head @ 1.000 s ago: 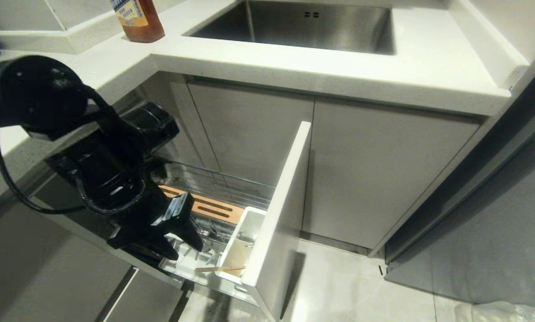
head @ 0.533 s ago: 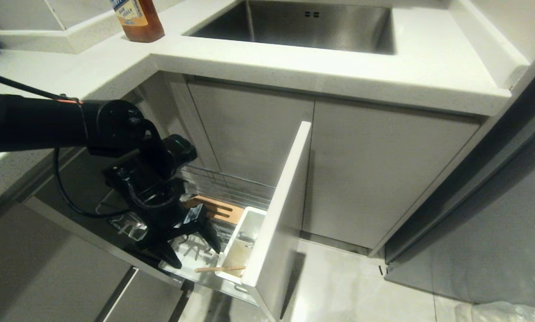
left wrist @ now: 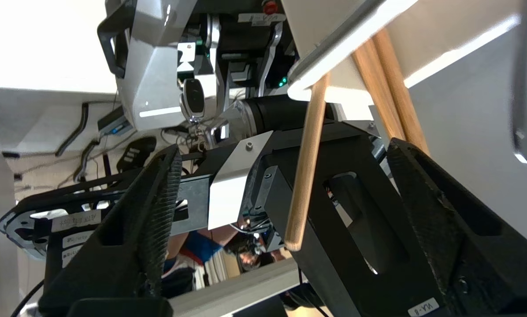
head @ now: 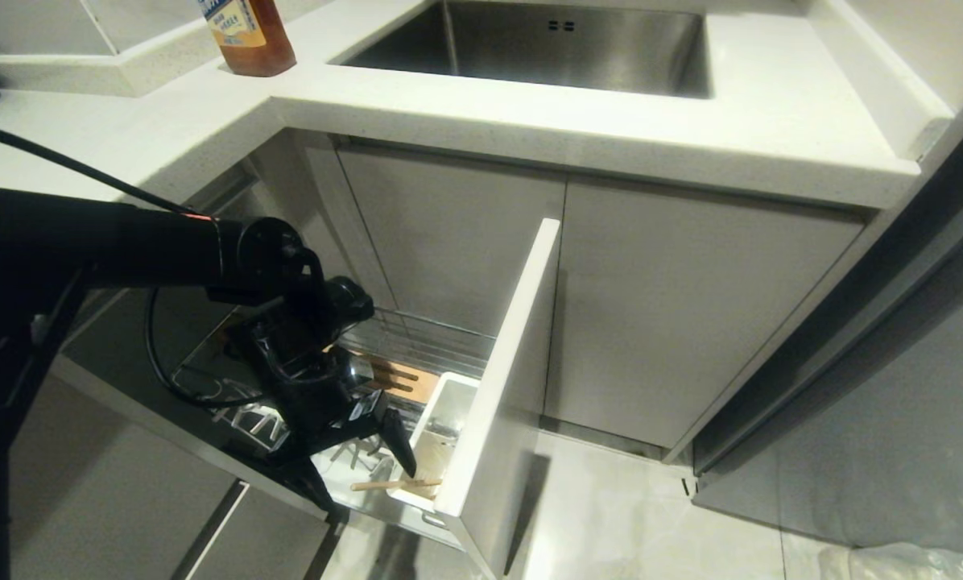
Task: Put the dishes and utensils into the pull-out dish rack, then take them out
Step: Take the chopsticks out of the cupboard
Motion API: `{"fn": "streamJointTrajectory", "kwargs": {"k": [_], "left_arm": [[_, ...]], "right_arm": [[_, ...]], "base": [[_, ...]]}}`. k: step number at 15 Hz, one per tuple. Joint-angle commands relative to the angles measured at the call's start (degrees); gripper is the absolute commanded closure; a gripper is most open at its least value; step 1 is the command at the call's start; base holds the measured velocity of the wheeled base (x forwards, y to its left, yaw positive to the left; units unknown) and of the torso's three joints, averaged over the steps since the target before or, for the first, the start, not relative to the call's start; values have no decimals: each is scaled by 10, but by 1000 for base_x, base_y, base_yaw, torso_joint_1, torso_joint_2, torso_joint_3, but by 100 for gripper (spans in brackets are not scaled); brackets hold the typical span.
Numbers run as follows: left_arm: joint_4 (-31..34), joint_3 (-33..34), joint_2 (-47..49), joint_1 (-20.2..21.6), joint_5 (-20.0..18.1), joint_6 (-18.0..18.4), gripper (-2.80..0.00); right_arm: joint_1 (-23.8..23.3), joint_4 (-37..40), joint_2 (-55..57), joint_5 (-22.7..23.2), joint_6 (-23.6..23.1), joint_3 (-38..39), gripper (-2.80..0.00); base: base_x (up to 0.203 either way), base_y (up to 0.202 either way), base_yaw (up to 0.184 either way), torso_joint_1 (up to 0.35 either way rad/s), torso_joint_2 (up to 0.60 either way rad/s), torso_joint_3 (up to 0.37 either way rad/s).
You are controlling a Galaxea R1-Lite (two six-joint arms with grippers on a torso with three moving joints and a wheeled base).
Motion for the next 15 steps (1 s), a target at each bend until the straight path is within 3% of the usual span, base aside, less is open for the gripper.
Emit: {"fn": "streamJointTrajectory", "kwargs": {"k": [1, 15], "left_arm": [[4, 0, 11, -3, -1, -2, -280], [-2, 15, 40, -26, -1, -5, -280]], "right_arm": [[0, 0, 0, 0, 0, 0, 0], [0, 0, 0, 0, 0, 0, 0]], "base": [[0, 0, 0, 0, 0, 0], [0, 0, 0, 0, 0, 0]]}}
